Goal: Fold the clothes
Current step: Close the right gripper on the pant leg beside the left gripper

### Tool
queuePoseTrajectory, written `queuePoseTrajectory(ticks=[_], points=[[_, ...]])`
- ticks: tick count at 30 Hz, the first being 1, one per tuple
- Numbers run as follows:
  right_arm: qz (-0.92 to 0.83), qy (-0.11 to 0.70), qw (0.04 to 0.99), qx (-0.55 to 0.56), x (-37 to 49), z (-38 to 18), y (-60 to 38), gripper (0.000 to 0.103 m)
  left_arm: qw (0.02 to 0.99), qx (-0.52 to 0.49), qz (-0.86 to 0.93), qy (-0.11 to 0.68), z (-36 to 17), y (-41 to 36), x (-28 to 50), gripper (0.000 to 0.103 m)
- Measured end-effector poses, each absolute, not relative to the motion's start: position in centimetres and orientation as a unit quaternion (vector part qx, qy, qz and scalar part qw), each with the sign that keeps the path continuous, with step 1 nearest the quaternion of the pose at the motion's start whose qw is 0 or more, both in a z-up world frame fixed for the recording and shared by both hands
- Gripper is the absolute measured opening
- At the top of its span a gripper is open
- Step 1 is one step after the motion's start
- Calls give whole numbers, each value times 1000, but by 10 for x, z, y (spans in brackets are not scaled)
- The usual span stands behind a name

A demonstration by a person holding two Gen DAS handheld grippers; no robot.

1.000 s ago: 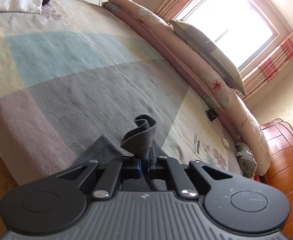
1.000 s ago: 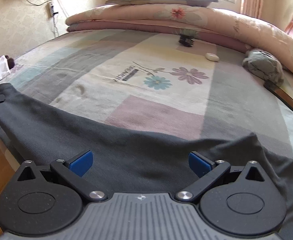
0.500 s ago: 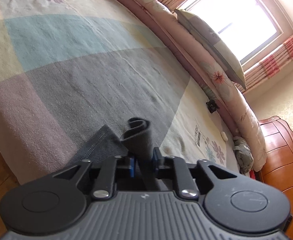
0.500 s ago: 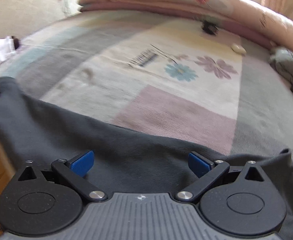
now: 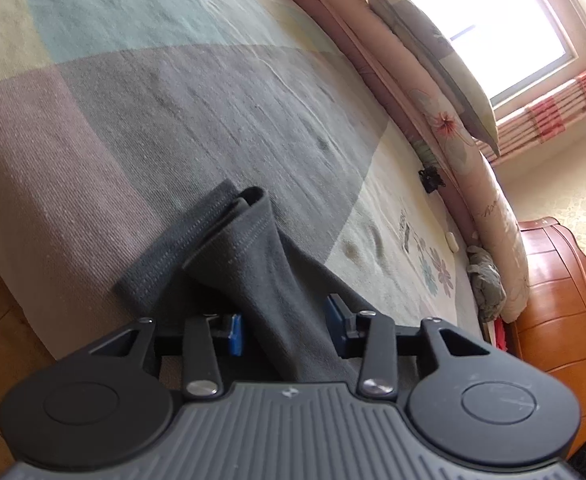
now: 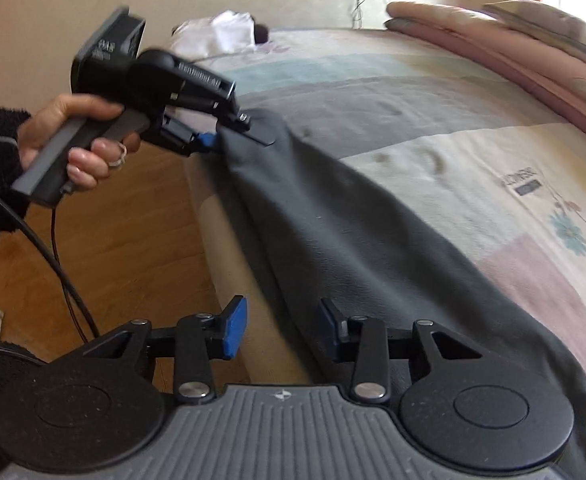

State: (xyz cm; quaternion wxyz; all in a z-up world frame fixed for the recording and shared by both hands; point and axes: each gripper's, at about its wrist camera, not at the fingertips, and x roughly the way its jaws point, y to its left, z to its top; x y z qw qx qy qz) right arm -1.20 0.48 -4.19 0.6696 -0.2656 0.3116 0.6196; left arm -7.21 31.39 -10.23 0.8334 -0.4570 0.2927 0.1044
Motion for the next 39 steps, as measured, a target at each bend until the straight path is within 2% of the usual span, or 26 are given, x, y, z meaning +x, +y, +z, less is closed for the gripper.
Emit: queuePoseTrajectory(ticks=[8, 13, 17, 18, 21, 23, 26, 28, 30, 39], points=[[590, 323, 692, -261, 20, -50, 21, 43, 840, -463, 79, 272, -94, 319, -56, 43], [612, 304, 680, -265, 3, -45, 12, 42, 841, -452, 69, 288, -100, 315, -49, 46], [603, 299, 673, -307, -5, -60, 17, 24, 835, -461, 69, 292, -110, 315, -53, 45], [601, 302, 675, -305, -2, -62, 18, 22, 835, -461, 68, 291, -110, 316, -55, 45], [601, 311, 680, -282, 7, -62, 19, 22, 837, -459, 68, 291, -109, 317, -58, 45], [596, 300, 681, -301, 7, -65, 19, 20, 835, -463, 71, 288, -110, 319, -59, 44], [600, 279, 676, -325, -1, -67, 20, 23, 835, -467, 72, 282, -112, 322, -59, 43], [597, 254, 674, -353, -14, -67, 16, 22, 838, -460, 80, 282, -112, 322, -57, 36], [586, 251, 683, -357, -17, -66, 17, 4, 842, -444, 99, 290, -111, 321, -55, 7], [619, 330, 663, -261, 4, -44, 5, 5, 862, -406, 126, 278, -76, 328, -70, 6]])
